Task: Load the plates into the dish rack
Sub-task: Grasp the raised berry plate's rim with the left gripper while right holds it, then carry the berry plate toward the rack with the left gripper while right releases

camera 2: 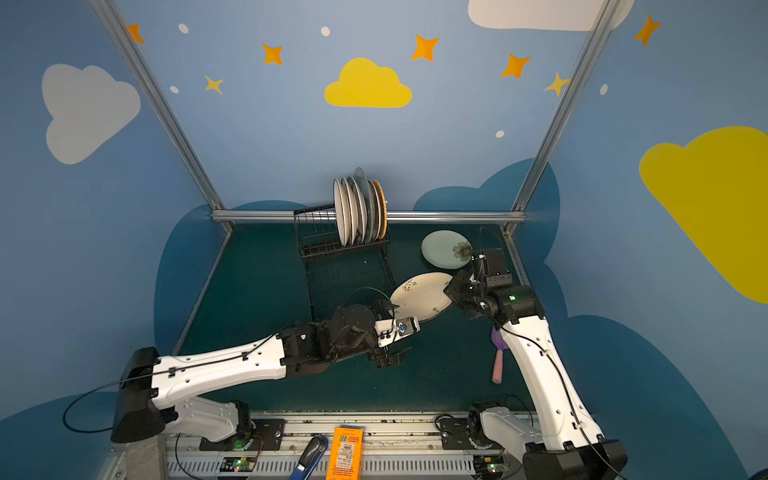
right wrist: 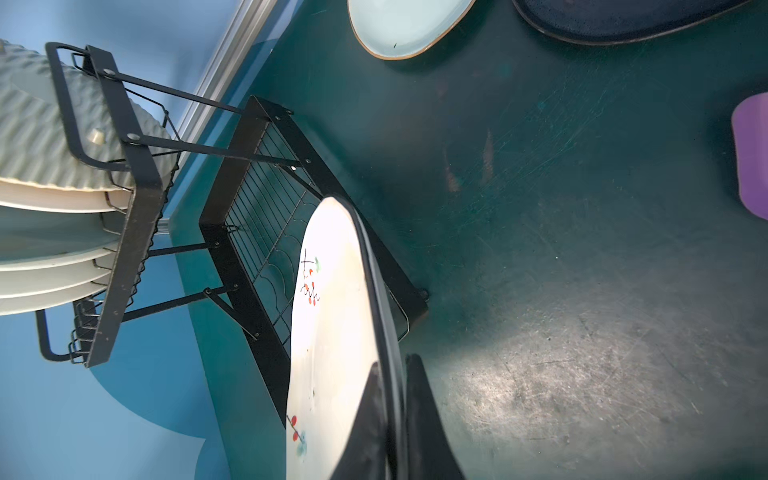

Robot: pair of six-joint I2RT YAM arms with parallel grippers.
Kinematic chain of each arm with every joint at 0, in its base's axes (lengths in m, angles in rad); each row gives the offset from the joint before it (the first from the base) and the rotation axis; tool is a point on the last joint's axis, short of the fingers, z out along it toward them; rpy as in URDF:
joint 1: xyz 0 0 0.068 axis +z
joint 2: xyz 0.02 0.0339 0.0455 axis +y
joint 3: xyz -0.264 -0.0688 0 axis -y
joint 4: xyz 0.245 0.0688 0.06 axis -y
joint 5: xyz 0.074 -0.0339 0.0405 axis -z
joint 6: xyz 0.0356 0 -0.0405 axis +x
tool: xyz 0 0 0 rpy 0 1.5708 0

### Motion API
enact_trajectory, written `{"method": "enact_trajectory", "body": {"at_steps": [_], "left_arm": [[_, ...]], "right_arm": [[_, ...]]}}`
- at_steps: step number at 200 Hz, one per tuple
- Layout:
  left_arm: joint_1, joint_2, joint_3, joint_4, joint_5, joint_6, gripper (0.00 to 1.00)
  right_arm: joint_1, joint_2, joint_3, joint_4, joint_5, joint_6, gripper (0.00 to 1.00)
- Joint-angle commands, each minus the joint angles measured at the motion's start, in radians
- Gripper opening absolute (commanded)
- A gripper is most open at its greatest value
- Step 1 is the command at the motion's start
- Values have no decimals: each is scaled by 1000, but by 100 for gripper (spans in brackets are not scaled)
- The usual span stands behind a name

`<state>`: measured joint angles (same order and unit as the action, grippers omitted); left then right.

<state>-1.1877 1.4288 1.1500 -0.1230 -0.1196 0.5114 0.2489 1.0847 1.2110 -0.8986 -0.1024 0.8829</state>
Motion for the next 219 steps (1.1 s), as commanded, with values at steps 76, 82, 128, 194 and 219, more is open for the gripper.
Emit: {"method": "enact_trajectory", "body": {"at_steps": [76,82,128,194,219], "left_arm": [[-7,186,140,92,-109,10,47],[-9,189,144,95,-115,9,40],[-22,212,145,125,-185,-2,9],[-37,82,85,93,-128,-111,4],[-37,9,37,78,-96,-136,4]], "right_arm": [[7,-58,22,66,-60,34,0],[7,-58,21,66,-62,35,0],[8,-56,19,76,-86,42,0],[17,-19,60,154,-156,-9,29],[18,-14,57,253,-190,-45,74]]}}
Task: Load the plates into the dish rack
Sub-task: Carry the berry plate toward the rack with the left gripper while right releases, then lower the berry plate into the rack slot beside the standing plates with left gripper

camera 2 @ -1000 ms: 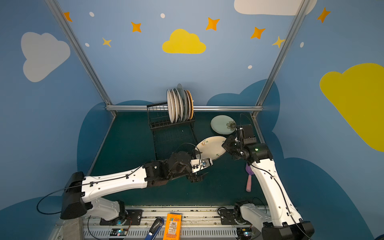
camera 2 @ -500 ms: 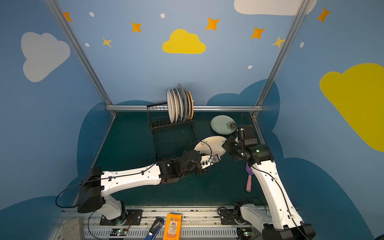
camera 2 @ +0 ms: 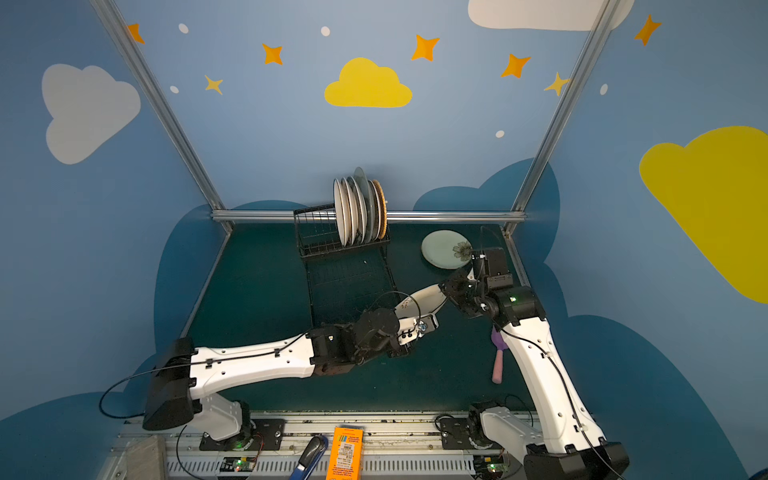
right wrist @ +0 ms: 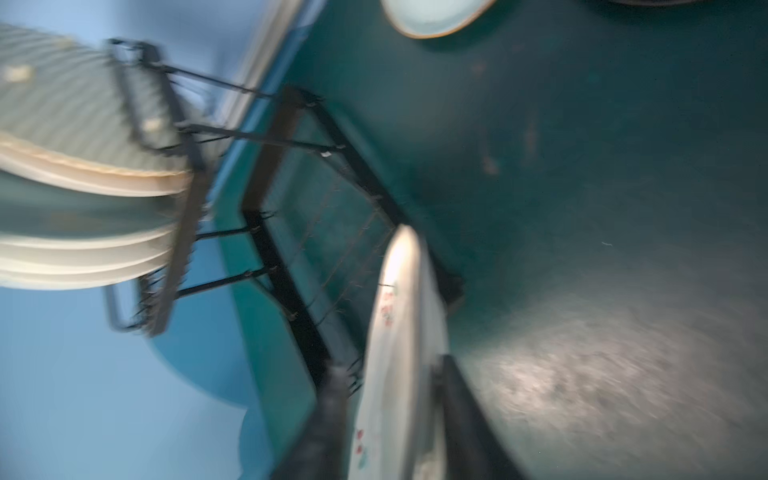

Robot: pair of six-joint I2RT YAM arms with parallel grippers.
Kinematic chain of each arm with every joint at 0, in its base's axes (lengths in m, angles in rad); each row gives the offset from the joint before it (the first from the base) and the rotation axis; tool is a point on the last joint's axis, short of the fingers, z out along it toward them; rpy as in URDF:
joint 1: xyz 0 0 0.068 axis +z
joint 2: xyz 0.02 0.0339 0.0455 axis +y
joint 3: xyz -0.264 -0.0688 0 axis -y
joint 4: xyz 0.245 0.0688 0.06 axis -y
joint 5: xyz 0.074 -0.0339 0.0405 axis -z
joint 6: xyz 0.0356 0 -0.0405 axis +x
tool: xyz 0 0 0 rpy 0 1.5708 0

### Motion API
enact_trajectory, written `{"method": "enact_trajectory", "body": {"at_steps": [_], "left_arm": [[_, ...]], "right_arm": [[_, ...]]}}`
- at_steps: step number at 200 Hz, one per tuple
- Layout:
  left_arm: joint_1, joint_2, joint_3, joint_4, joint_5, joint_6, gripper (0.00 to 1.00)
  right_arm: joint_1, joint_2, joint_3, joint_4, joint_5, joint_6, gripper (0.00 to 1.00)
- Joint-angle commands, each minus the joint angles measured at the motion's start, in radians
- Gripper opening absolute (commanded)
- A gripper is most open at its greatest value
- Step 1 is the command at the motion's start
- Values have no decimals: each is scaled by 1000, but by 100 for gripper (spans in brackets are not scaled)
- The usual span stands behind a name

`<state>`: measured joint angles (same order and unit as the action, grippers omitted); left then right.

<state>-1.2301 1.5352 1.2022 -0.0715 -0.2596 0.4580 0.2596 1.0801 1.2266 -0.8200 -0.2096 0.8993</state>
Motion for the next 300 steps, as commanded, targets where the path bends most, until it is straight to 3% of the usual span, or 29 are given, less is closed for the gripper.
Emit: {"method": "enact_trajectory", "body": {"at_steps": [1,13,21,82,138,156,190,222,239,262,300], "left_arm": [[5,-100,-18,25,45,-84,4],[4,-143,-36,-2,64,-107,4],[4,-173,-49,-19,73,-129,4],[5,-458,-184,-114,105,-351,4],[6,-713,-141,-220,-38,-594,4],[7,-742,-74,-263,-149,-698,4],[13,-671,132,-337,-330,-725,4],[91,-532,343,-361,-482,-751,4],[211,-459,440,-383,-420,-790,4],[414,-330,580,-461,-263,-902,4],[599,-152,715,-445,-38,-975,4]], "right_arm": [[7,-9,40,182,-84,-63,75],[5,1,41,235,-81,-70,86],[4,16,54,252,-84,-78,89],[-5,51,57,392,-66,-163,89],[5,-68,-188,578,-88,-245,90],[14,-112,-311,677,-132,-283,90],[94,-137,-494,871,-229,-379,90],[255,-157,-610,974,-146,-481,90],[334,-155,-633,993,-49,-555,90],[365,-141,-627,967,-2,-582,90],[368,-90,-627,965,30,-576,90]]}}
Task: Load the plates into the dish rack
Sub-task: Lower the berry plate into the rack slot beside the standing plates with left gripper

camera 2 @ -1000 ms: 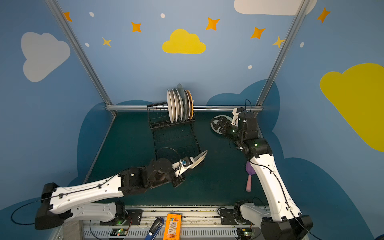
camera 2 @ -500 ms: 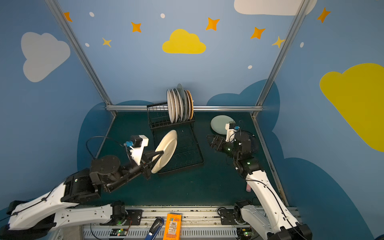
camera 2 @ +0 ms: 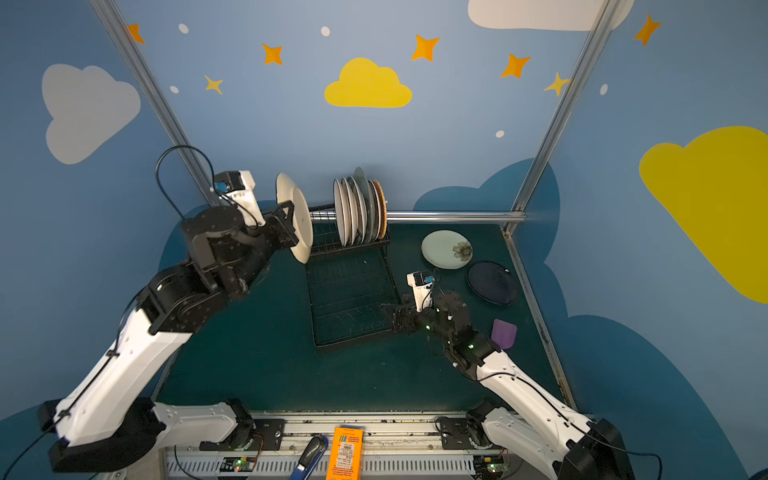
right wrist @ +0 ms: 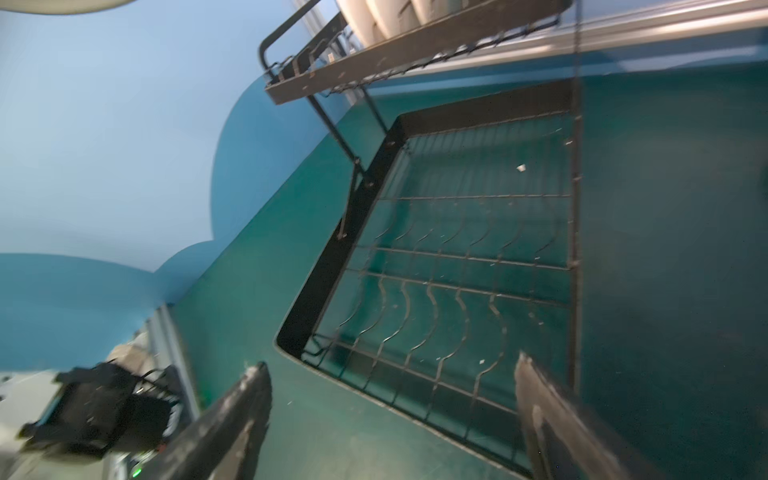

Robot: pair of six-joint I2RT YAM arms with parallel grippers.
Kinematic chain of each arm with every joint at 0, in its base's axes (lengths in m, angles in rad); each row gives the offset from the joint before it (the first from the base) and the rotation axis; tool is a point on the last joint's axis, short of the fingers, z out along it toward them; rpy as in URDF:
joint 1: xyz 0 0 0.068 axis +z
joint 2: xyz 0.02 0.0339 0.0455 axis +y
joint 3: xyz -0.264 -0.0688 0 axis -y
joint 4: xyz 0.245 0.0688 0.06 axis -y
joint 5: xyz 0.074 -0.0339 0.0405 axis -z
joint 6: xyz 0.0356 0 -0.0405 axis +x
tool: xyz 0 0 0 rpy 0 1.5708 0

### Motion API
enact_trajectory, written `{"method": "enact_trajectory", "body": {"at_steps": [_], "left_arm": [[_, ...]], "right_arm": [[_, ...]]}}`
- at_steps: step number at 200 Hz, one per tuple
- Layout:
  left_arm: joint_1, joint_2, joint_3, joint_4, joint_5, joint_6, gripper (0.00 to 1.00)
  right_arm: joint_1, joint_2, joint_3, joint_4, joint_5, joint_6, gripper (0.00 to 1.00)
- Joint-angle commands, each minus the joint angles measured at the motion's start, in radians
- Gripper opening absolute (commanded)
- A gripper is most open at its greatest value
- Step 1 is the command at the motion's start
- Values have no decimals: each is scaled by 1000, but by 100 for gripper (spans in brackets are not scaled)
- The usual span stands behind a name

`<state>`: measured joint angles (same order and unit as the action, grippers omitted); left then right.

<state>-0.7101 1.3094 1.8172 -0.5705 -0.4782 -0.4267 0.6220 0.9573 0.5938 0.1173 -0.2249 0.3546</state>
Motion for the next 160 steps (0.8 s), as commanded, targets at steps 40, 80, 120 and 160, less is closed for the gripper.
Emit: {"method": "enact_trajectory", "body": {"at_steps": [40,80,120,160], "left_arm": [[186,242,241,48,307,-168,4],[234,373,379,0,337,-185,4],[245,451,462,-52,309,-170,4],[255,484,487,-78,297,-161,4]], "right_arm": [[8,83,22,27,19,-15,90],[7,95,36,10,9,-11,89],[8,80,39,-2,18,-14,90],[8,90,45,-5,10,-11,89]]}}
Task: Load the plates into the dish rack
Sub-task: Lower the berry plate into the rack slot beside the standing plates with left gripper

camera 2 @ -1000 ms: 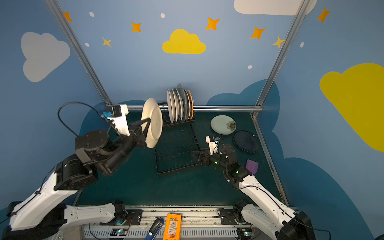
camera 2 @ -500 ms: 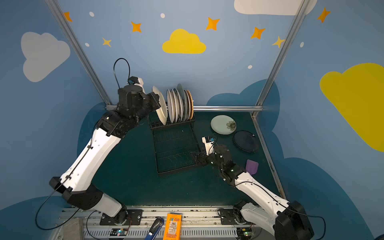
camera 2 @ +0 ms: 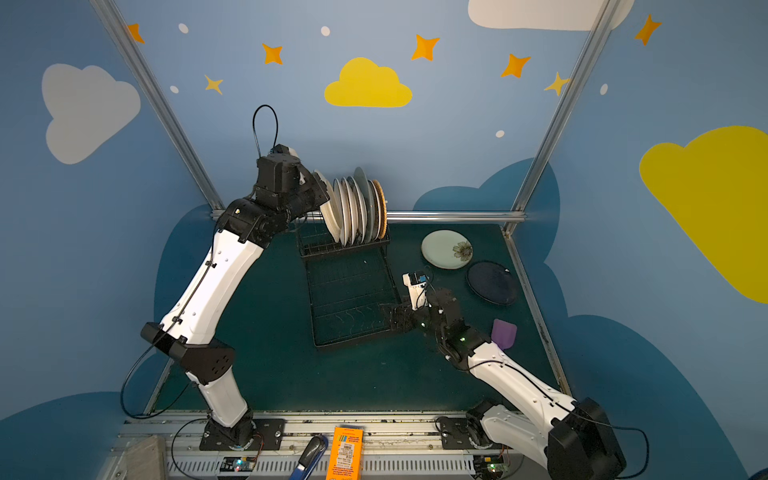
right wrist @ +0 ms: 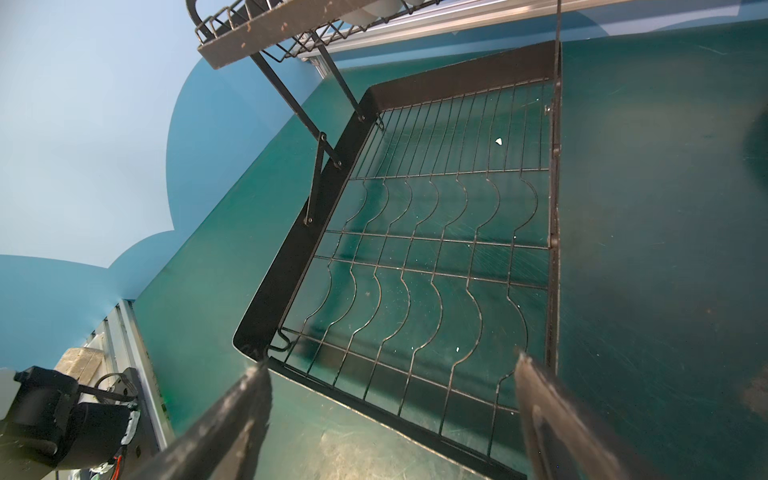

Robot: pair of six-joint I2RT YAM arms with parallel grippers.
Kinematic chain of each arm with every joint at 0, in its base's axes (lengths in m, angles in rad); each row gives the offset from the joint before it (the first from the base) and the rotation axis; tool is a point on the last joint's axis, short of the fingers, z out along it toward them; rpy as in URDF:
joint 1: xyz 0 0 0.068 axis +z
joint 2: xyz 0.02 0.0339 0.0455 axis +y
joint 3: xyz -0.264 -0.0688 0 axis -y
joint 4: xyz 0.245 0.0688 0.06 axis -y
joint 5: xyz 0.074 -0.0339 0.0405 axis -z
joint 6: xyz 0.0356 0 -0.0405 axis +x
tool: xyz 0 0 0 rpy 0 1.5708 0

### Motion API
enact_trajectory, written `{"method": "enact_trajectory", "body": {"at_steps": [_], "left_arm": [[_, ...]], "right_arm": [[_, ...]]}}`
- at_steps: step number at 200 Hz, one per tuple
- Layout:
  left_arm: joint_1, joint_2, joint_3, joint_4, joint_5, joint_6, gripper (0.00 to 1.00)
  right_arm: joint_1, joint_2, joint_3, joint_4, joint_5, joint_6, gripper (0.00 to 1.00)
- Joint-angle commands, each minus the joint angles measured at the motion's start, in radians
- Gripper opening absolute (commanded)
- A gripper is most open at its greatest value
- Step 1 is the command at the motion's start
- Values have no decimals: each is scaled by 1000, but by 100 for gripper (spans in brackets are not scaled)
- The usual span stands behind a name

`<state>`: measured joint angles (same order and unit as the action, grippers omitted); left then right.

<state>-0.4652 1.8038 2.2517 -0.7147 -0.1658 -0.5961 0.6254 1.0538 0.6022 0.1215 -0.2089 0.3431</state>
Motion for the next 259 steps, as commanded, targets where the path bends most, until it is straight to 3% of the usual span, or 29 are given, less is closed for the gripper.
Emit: {"method": "enact_trajectory", "body": {"at_steps": [1,259], "left_arm": [[11,-9,52,65,-16,9,4],[65,167,173,-51,31,-6,4]], "right_arm": [[4,-6,37,-10,-6,0,89],[4,2,49,-32,3,-3,89]]}}
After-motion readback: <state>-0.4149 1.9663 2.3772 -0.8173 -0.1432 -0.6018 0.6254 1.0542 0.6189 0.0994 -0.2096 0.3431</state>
